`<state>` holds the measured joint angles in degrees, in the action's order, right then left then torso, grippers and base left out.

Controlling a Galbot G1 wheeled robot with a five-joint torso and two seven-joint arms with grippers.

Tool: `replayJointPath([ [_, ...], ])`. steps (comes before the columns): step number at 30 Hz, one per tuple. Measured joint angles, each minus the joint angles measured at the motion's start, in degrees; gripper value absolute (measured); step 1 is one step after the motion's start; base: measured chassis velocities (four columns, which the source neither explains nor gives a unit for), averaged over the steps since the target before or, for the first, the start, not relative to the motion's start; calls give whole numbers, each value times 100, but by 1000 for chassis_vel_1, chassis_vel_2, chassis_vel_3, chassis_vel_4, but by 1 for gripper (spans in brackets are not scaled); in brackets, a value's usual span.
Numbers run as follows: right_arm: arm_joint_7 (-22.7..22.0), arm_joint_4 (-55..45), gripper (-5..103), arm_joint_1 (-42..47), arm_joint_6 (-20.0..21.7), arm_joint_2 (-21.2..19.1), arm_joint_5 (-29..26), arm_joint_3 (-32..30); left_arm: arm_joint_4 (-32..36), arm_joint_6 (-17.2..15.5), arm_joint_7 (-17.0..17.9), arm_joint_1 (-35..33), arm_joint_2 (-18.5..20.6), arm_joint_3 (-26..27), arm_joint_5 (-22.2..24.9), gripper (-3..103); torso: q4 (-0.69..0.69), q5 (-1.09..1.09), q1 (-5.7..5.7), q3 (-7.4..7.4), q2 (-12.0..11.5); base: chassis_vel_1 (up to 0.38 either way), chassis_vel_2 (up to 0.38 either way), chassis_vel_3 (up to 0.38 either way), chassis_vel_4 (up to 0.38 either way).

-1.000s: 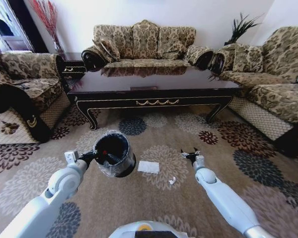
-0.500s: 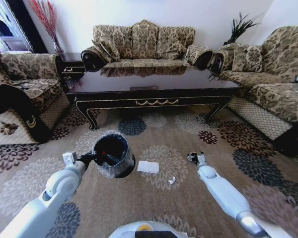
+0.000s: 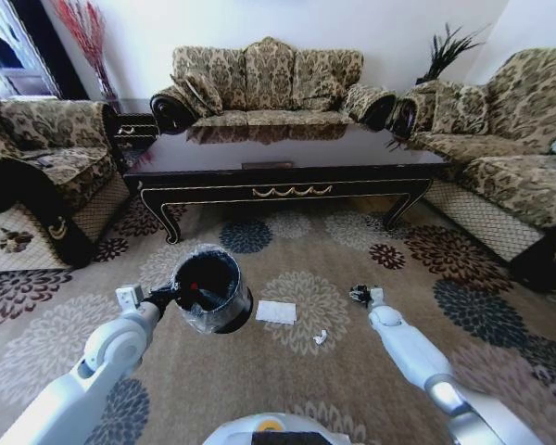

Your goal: Move to the front of the table and pick up the trash from the floor, then place it into the trash bin.

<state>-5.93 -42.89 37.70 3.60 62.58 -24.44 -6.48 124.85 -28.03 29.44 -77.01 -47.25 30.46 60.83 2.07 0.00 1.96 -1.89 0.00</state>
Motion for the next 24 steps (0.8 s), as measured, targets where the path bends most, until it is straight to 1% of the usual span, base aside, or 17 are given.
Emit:
replayJointPath([
  [4, 2, 459, 100, -164, -34, 232, 388, -50, 23, 0, -1, -44, 1, 42, -2, 4, -1, 1, 0, 0, 0, 0, 0, 0, 0],
  [12, -136, 772, 100, -306, -36, 304, 755, -139, 59, 12, -11, -119, -22, 105, -32, 4, 0, 0, 0, 0, 0, 0, 0, 0, 0],
  [18, -210, 898, 100, -343, -15, 265, 909, -194, 90, 16, -18, -133, -53, 100, -68, 4, 1, 0, 0, 0, 0, 0, 0, 0, 0],
  [24, -165, 1094, 100, -422, -2, 296, 902, -247, 123, 16, -20, -181, -21, 134, -69, 4, 0, 0, 0, 0, 0, 0, 0, 0, 0],
])
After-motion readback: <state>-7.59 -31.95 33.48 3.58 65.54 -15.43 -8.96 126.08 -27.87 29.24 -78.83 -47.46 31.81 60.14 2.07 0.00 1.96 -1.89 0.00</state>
